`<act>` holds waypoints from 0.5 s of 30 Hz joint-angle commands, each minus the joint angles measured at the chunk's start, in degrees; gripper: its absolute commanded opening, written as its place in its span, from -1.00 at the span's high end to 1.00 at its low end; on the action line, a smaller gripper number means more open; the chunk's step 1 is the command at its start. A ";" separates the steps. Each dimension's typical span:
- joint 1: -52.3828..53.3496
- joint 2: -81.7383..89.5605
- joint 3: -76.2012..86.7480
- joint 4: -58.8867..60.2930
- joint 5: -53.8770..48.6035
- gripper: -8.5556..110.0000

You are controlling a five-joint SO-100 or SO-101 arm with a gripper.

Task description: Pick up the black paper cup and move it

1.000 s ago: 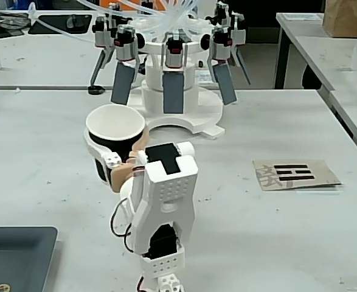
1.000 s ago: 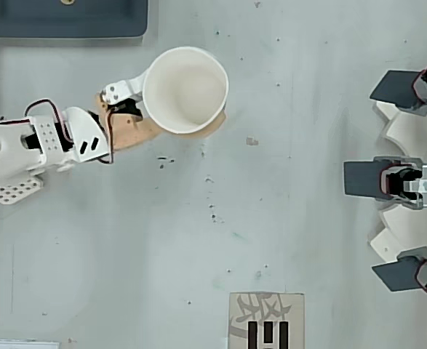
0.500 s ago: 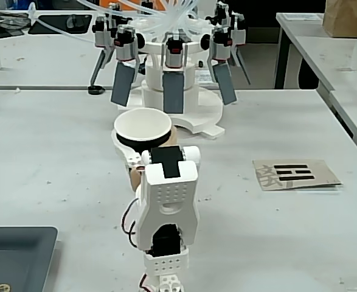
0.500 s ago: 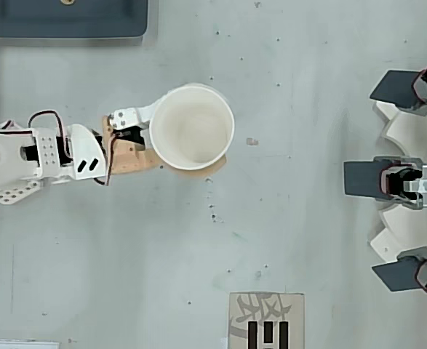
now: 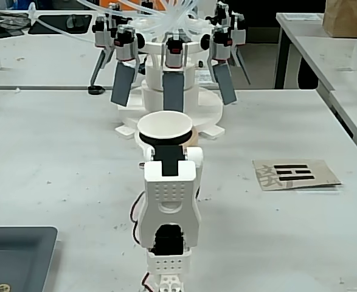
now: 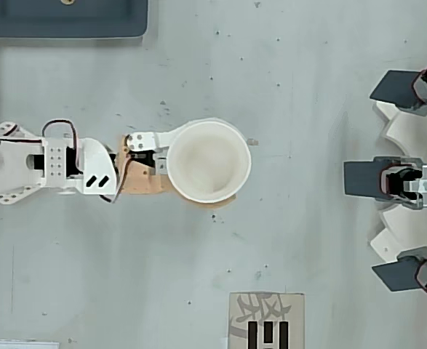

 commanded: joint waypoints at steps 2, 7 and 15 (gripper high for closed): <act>1.23 -0.70 -8.00 3.16 -0.18 0.60; 2.37 -4.13 -14.59 6.42 -0.18 0.60; 3.52 -10.02 -26.63 11.95 0.18 0.61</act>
